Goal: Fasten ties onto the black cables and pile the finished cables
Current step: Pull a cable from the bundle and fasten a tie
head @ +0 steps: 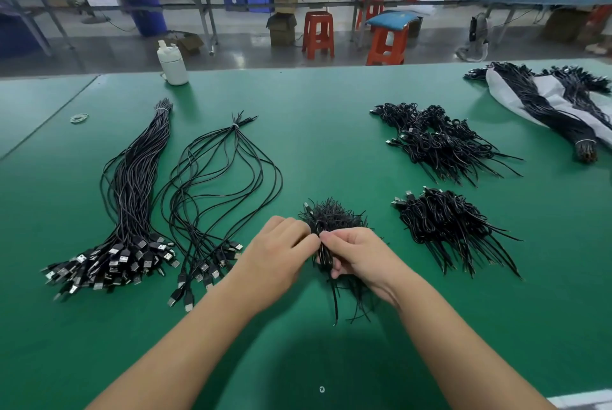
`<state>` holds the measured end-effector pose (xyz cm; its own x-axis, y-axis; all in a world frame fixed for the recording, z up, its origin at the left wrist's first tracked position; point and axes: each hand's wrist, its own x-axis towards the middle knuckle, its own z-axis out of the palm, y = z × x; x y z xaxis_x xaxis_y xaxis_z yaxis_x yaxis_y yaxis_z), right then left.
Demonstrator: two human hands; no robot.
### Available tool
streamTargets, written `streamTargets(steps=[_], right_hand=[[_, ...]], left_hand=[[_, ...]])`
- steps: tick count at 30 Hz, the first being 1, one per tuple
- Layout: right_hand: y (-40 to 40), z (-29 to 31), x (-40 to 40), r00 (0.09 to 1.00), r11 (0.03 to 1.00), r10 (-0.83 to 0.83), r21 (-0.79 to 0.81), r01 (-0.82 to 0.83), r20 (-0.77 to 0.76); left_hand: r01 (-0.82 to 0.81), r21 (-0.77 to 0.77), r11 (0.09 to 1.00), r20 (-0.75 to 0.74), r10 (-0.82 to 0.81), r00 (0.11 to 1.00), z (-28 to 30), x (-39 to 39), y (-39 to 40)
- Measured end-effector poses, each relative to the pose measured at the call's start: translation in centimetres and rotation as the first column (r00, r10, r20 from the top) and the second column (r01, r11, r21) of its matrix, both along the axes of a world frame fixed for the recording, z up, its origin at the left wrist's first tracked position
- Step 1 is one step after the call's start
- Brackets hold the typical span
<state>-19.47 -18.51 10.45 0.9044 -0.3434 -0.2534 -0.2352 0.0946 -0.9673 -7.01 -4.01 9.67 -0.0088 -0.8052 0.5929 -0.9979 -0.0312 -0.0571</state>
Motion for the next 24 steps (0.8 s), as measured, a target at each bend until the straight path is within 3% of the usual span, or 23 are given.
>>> streamTargets(steps=[3,5,7,10,14,19,21,24], right_hand=[[-1.3,0.2,-0.2,0.997,0.997,-0.031,-0.073,0.026,-0.074],[-3.3,0.4,-0.2,0.976,0.925,-0.103,-0.379,0.023,-0.192],[-6.1,1.0,-0.3,0.928,0.727,-0.233,-0.686,-0.033,-0.292],[-10.8,1.9,-0.8,0.836,0.46,-0.45,-0.884,-0.084,-0.313],[-16.0,2.0,-1.5,0.728,0.329,-0.605,-0.934,-0.139,-0.322],[-18.4,0.1,-2.1,0.635,0.355,-0.656,-0.909,-0.219,-0.409],[-18.4,-0.6,-2.3,0.638,0.344,-0.653,-0.91,-0.231,-0.408],[-17.5,-0.8,-1.9,0.715,0.22,-0.66,-0.969,-0.109,-0.23]], left_hand=[[-0.033,-0.05,0.998,-0.043,0.031,0.999,-1.8,0.2,-0.7],[-0.111,-0.021,0.994,-0.102,0.108,0.989,-3.1,0.5,-1.0],[-0.221,0.056,0.974,-0.155,0.228,0.961,-4.7,1.2,-1.0],[-0.356,0.19,0.915,-0.181,0.389,0.903,-7.6,2.5,0.2],[-0.44,0.229,0.868,-0.223,0.487,0.844,-10.1,3.7,1.7],[-0.442,0.192,0.877,-0.241,0.478,0.845,-10.9,4.0,1.6],[-0.455,0.184,0.871,-0.249,0.489,0.836,-11.1,4.1,1.6],[-0.468,0.182,0.865,-0.25,0.501,0.829,-11.3,4.2,1.7]])
